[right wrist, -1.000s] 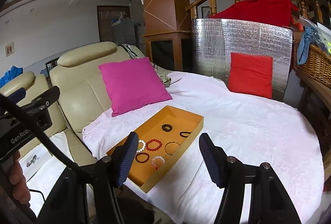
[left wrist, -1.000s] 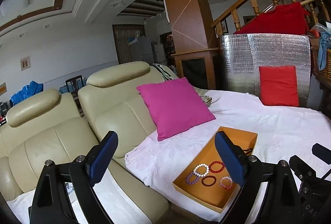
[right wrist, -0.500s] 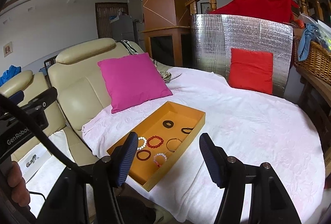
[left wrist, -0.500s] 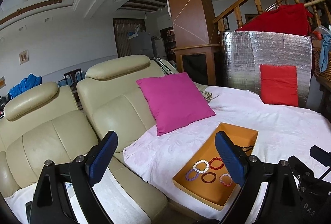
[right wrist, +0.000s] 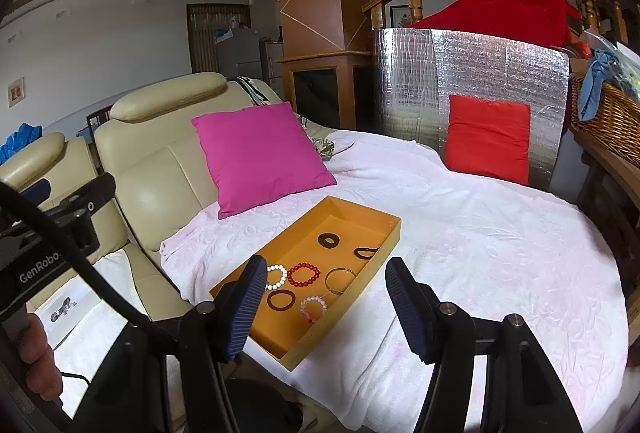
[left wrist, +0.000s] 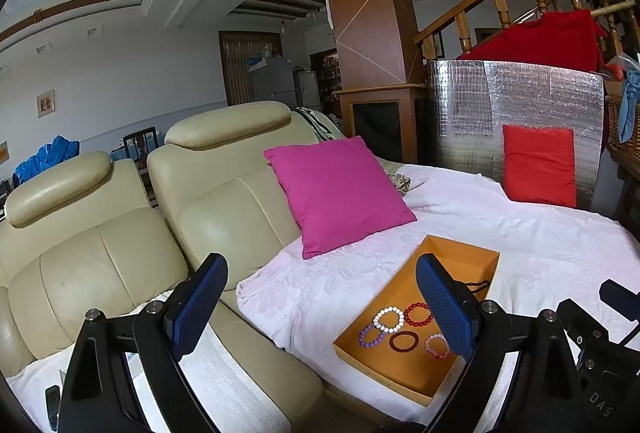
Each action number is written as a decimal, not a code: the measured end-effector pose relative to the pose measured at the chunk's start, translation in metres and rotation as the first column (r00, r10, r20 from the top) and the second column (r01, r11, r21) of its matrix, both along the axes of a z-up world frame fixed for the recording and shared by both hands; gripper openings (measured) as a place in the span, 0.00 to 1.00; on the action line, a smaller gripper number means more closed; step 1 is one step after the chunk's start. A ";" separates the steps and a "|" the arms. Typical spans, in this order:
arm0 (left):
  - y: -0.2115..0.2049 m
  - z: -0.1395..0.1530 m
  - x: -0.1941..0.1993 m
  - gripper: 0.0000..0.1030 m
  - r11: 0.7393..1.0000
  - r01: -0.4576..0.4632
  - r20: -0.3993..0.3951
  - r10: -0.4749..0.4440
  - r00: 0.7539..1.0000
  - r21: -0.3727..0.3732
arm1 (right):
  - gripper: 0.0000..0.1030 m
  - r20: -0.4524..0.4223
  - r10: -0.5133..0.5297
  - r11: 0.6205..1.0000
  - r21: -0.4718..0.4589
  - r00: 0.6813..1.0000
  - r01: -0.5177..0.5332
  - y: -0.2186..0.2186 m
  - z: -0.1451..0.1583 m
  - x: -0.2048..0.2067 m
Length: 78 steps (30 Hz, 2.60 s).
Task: Organize jewelry
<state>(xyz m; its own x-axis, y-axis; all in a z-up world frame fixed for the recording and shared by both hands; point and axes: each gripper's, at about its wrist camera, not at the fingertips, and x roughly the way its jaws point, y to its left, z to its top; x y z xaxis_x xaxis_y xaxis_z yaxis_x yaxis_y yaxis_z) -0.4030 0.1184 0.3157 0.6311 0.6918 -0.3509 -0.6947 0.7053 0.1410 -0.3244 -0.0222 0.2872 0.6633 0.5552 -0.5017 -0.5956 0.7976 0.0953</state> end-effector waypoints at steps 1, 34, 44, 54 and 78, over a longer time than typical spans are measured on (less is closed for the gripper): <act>0.000 0.000 0.000 0.92 1.000 0.000 0.001 0.000 1.000 0.000 | 0.64 0.001 0.001 1.000 -0.002 1.000 -0.001 0.000 0.000 0.000; 0.012 -0.002 -0.008 0.93 0.999 -0.019 0.019 0.019 1.000 -0.033 | 0.64 0.016 0.014 1.000 -0.014 1.000 -0.014 0.009 0.006 -0.003; 0.015 -0.004 -0.010 0.93 0.999 -0.017 0.030 0.019 0.999 -0.049 | 0.64 0.021 0.023 1.000 -0.019 1.000 -0.022 0.013 0.006 -0.005; 0.023 -0.008 -0.006 0.93 0.998 -0.026 0.017 0.027 0.999 -0.056 | 0.64 0.016 0.036 0.998 -0.045 0.999 -0.035 0.024 -0.001 0.000; 0.012 -0.029 0.067 0.93 1.000 -0.026 -0.102 0.025 0.994 -0.011 | 0.64 -0.027 0.026 1.000 -0.011 0.999 -0.027 0.012 -0.026 0.065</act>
<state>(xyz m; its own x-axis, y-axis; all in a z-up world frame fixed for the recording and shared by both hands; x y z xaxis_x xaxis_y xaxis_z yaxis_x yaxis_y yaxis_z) -0.3364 0.1307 0.2869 0.5737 0.7026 -0.4209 -0.6950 0.6895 0.2037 -0.2598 -0.0103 0.2615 0.6346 0.5663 -0.5259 -0.6137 0.7829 0.1025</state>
